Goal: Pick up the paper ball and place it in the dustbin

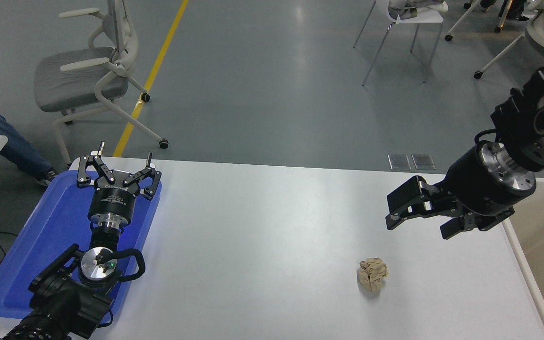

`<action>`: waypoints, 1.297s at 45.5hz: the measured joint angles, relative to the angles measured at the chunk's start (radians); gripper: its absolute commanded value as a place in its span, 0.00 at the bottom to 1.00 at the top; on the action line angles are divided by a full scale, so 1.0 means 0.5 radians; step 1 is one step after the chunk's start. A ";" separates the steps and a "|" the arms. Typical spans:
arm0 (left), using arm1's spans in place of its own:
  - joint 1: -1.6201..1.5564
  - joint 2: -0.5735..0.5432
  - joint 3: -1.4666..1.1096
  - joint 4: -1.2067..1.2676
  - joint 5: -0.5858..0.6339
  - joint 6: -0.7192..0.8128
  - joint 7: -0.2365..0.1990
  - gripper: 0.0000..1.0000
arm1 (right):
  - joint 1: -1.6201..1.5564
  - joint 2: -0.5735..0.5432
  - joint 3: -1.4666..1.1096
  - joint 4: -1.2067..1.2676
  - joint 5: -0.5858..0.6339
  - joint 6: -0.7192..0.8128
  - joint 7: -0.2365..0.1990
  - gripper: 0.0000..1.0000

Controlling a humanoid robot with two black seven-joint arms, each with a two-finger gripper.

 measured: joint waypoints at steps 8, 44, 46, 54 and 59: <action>0.000 0.000 0.000 0.000 0.000 0.000 0.000 1.00 | -0.147 0.057 0.050 -0.042 0.014 -0.144 0.010 1.00; -0.001 0.000 0.000 0.000 0.002 -0.001 0.001 1.00 | -1.137 0.509 0.342 -0.615 -0.047 -0.705 0.013 1.00; -0.001 0.000 0.000 0.000 0.001 -0.001 0.001 1.00 | -1.178 0.524 0.345 -0.648 -0.067 -0.718 0.013 1.00; -0.001 0.000 0.000 0.000 0.001 0.000 0.001 1.00 | -1.311 0.566 0.335 -0.774 -0.119 -0.749 0.011 1.00; -0.001 0.000 0.000 0.000 0.002 0.000 0.001 1.00 | -1.397 0.582 0.317 -0.854 -0.142 -0.760 0.010 1.00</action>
